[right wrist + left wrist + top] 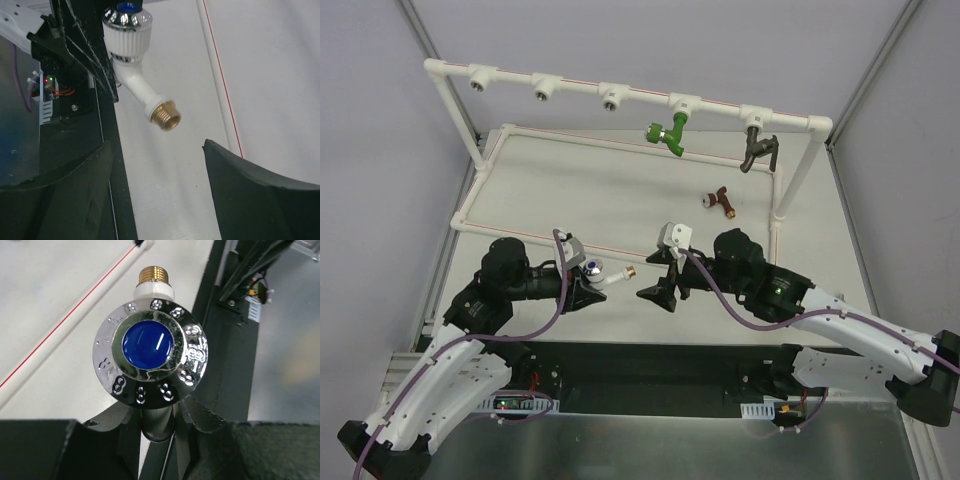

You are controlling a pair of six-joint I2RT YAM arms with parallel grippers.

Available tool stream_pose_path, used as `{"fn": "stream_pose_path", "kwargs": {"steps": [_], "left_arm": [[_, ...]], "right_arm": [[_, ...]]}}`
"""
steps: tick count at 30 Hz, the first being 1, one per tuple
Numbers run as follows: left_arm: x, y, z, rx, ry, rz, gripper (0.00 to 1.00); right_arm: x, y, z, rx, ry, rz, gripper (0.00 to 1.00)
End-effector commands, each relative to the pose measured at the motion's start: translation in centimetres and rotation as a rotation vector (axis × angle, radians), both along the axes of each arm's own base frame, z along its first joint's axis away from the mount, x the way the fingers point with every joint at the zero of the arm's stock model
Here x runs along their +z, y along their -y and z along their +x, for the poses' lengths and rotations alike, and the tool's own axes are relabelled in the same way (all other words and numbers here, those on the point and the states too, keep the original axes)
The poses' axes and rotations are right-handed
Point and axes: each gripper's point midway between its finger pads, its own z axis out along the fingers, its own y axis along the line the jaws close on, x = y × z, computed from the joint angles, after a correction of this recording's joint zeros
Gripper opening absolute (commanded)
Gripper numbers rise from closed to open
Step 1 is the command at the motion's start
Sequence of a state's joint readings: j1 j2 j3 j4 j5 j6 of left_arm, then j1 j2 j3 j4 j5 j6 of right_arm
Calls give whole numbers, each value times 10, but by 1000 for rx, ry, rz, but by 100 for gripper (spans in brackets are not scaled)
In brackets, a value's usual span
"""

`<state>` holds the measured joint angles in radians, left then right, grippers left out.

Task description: Install the water faucets

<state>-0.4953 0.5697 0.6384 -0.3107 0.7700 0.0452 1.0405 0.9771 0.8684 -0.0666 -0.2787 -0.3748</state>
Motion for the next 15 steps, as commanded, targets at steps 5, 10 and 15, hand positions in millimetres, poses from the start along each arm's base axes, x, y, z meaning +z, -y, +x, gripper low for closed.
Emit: {"fn": "stream_pose_path", "kwargs": {"steps": [5, 10, 15], "left_arm": [[35, 12, -42, -290, 84, -139, 0], [35, 11, -45, -298, 87, -143, 0], [36, 11, -44, -291, 95, -142, 0]], "right_arm": [[30, -35, -21, 147, 5, 152, 75], [31, -49, -32, 215, -1, 145, 72], [35, -59, -43, 281, -9, 148, 65]]}}
